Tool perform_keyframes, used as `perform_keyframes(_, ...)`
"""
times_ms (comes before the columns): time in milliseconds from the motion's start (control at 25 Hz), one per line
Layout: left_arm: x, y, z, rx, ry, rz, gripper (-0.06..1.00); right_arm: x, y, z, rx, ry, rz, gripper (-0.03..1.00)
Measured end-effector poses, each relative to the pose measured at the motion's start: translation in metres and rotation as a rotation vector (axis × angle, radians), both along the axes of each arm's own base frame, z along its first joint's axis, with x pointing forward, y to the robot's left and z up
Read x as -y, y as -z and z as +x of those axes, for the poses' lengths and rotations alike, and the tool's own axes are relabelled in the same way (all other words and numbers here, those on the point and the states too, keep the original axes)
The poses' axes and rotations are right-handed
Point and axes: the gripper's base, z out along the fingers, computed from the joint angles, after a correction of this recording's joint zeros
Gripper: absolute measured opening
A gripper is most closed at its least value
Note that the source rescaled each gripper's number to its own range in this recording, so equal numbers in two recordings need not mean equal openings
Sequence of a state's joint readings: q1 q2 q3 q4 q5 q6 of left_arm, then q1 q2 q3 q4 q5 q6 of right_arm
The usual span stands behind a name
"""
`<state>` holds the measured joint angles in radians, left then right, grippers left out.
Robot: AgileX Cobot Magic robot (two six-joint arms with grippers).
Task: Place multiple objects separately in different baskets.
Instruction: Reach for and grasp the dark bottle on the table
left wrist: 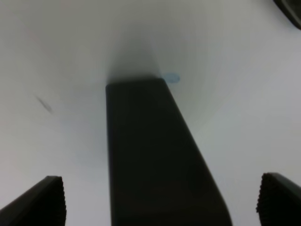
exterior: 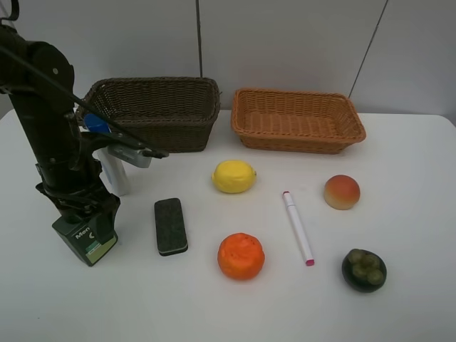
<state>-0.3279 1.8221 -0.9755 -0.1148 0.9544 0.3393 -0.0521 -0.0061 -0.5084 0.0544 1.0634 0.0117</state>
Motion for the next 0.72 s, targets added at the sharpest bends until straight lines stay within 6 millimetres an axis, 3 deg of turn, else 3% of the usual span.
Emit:
perform_keyframes(80, 0.0, 0.0, 0.0, -0.002, -0.014, 0.004, 0.93, 0.0, 0.0, 0.0, 0.0, 0.0, 0.0, 1.0)
perform_keyframes(120, 0.0, 0.0, 0.0, -0.002, -0.02, 0.007, 0.84, 0.0, 0.0, 0.0, 0.0, 0.0, 0.0, 1.0)
perform_keyframes(160, 0.0, 0.0, 0.0, -0.005, -0.025, 0.009, 0.7, 0.0, 0.0, 0.0, 0.0, 0.0, 0.0, 1.0)
perform_keyframes(280, -0.001, -0.001, 0.0, -0.006, -0.031, 0.021, 0.17, 0.0, 0.0, 0.0, 0.0, 0.0, 0.0, 1.0)
perform_keyframes(320, -0.002, -0.001, 0.0, -0.007, -0.025, 0.029, 0.08, 0.0, 0.0, 0.0, 0.0, 0.0, 0.0, 1.0)
perform_keyframes(560, -0.002, -0.013, -0.002, 0.003, -0.027, 0.024, 0.1, 0.0, 0.0, 0.0, 0.0, 0.0, 0.0, 1.0)
perform_keyframes(720, 0.004, -0.063, 0.0, 0.068, -0.055, -0.059, 0.1, 0.0, 0.0, 0.0, 0.0, 0.0, 0.0, 1.0)
